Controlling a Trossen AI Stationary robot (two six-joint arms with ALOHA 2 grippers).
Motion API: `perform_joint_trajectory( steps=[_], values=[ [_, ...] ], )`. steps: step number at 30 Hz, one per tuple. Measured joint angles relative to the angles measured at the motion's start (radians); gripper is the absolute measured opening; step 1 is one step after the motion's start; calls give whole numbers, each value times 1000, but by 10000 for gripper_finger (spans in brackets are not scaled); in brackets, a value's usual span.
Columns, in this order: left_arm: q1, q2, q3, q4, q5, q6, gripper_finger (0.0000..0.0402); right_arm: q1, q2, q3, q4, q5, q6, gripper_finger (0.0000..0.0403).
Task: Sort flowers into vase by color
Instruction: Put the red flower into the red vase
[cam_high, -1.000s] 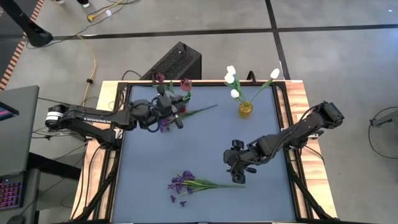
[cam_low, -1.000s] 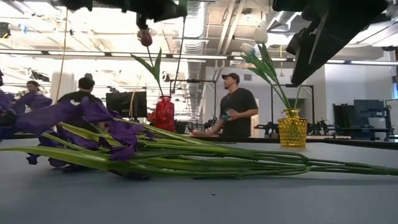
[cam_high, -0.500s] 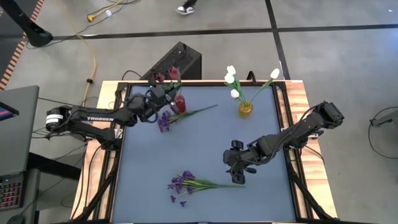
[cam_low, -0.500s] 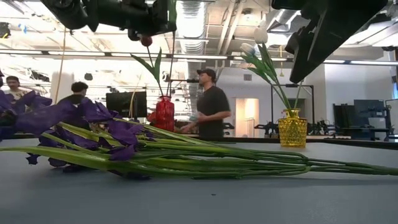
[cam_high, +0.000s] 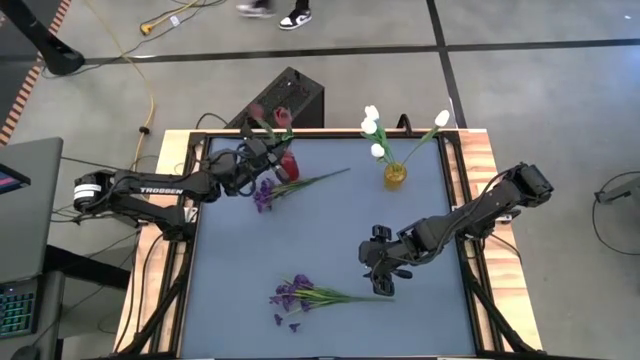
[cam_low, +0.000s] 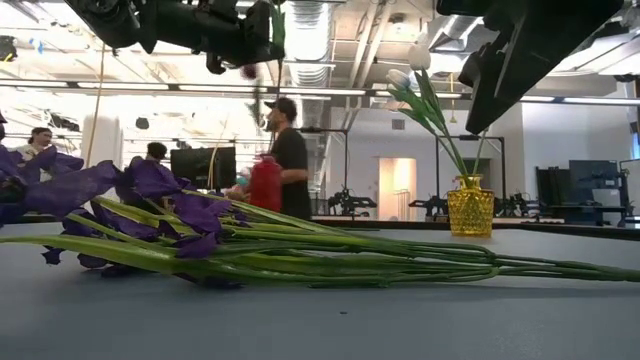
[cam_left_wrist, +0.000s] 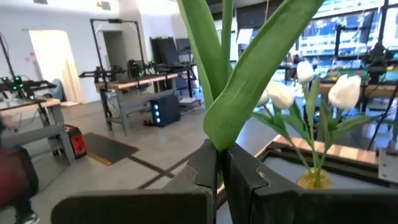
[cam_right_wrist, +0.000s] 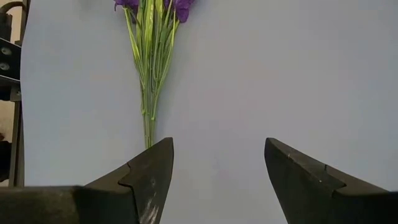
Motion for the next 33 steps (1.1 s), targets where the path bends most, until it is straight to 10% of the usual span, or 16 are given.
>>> perform_joint_trajectory(
  steps=[33],
  values=[
    [106,109,-56,-102,103,-187,0,0,0,1,3,1,-1,278]
  ],
)
